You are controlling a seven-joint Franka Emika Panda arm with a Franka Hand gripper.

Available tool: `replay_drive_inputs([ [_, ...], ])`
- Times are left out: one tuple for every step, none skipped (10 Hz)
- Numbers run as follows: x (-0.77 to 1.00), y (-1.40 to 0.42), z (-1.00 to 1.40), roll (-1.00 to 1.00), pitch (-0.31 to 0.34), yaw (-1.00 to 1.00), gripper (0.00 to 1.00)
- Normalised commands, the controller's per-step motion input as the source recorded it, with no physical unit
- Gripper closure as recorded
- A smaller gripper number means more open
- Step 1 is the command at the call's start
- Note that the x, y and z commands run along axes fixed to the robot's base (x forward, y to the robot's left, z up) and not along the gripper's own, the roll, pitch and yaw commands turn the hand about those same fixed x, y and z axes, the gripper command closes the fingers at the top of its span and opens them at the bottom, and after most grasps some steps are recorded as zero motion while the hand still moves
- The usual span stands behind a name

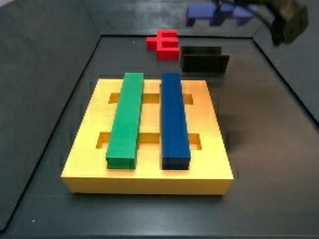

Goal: Pick up the purple object. Move up. Place the purple object on the fixture. Regrasp the purple object. Move to above the board. Insert the purple object.
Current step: Move to above the board.

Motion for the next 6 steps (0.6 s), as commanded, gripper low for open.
replay_drive_inputs([
  [-0.03, 0.00, 1.40, -0.06, 0.017, -0.02, 1.00],
  [-0.04, 0.00, 1.40, -0.03, 0.032, -0.02, 1.00],
  [-0.04, 0.00, 1.40, -0.02, 0.040, -0.01, 1.00],
  [-0.01, -0.01, 0.52, -0.01, 0.056, 0.00, 1.00],
  [0.03, 0.00, 0.17, 0.00, 0.070, 0.00, 1.00],
  [-1.06, -1.40, 0.25, -1.00, 0.125, -0.05, 1.00],
])
